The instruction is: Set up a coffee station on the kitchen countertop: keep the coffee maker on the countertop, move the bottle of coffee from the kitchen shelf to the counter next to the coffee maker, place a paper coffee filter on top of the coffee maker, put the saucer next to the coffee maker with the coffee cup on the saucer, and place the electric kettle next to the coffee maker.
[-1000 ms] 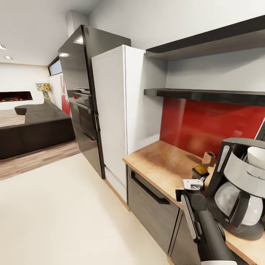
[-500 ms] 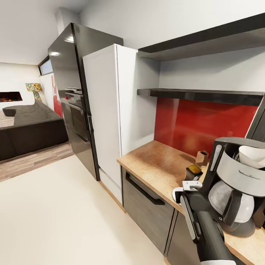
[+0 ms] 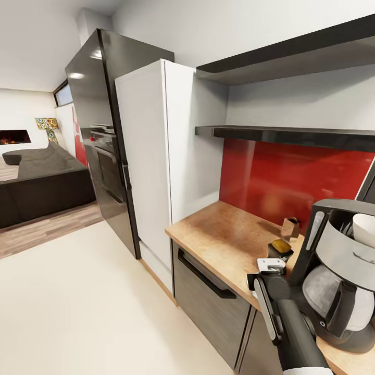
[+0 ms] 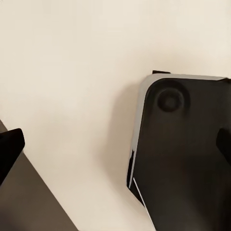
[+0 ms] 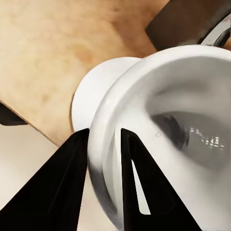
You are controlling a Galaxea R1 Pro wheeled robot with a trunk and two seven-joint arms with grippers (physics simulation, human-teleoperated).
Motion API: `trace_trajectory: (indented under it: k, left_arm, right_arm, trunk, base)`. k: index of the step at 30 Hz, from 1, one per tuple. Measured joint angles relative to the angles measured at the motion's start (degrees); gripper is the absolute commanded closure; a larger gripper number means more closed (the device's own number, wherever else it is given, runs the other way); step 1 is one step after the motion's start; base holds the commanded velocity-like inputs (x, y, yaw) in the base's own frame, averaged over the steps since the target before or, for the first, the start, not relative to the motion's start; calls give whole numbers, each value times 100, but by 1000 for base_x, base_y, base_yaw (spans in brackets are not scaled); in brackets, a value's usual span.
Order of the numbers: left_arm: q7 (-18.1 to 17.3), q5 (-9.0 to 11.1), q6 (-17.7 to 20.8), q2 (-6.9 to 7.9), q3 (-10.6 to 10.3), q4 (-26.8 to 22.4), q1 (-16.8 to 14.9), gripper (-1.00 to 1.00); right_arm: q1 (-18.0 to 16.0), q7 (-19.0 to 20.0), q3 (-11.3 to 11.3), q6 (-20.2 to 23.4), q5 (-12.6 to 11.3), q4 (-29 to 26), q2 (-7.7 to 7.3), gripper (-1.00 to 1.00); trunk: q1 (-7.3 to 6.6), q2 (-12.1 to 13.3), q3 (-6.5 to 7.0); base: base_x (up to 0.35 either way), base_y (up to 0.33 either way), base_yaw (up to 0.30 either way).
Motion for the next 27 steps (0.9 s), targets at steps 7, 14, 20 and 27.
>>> trace_trajectory:
  k: [7, 14, 20, 27]
  left_arm:
    - [0, 0, -1, 2, -1, 0, 0, -100]
    - [1, 3, 23, 7, -11, 0, 0, -100]
    - [0, 8, 16, 13, 9, 0, 0, -100]
    - [-1, 2, 21, 12, 10, 0, 0, -100]
  right_arm:
    - [0, -3, -5, 6, -1, 1, -2, 100]
    - [0, -3, -5, 5, -1, 37, -2, 100]
    - [0, -3, -9, 6, -1, 182, -2, 100]
    - [0, -4, -14, 6, -1, 201, -10, 100]
  trunk:
    - [2, 0, 0]
    - [0, 0, 0]
    - [2, 0, 0]
    - [1, 0, 0]
  base:
    - [36, 0, 0]
    - [81, 0, 0]
    - [38, 0, 0]
    - [61, -26, 0]
